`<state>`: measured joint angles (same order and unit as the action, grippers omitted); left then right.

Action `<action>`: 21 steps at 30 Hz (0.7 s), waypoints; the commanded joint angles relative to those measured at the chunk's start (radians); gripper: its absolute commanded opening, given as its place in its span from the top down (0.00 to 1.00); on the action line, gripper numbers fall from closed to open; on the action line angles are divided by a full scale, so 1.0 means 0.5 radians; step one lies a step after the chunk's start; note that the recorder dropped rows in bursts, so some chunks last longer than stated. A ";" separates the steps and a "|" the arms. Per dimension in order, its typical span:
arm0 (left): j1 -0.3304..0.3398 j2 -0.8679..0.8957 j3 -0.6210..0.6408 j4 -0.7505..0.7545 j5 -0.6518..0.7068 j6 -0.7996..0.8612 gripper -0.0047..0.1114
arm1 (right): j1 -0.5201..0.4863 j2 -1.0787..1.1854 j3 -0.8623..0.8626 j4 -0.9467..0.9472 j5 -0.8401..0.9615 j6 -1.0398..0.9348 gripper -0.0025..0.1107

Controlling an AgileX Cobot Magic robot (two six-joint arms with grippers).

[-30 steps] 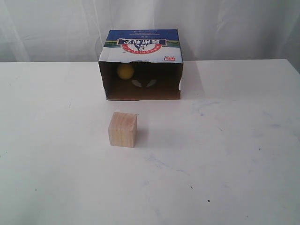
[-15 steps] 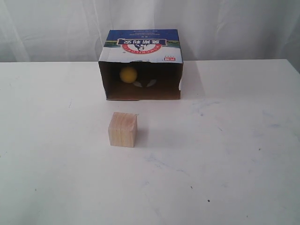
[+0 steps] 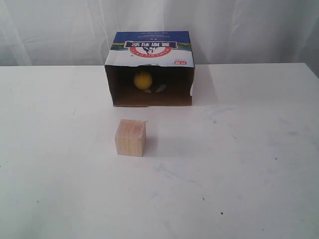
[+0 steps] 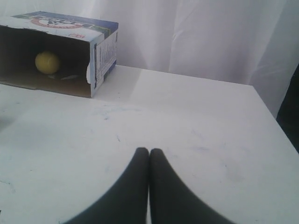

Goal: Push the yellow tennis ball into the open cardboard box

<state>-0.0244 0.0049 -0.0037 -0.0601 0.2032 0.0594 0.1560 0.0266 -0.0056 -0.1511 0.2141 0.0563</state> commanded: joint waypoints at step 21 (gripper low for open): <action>0.006 -0.010 0.007 -0.005 0.001 -0.015 0.96 | -0.014 -0.012 0.011 0.002 0.018 -0.113 0.98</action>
<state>-0.0244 0.0049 -0.0037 -0.0601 0.2032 0.0594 0.1560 0.0266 -0.0056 -0.1511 0.2198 0.0066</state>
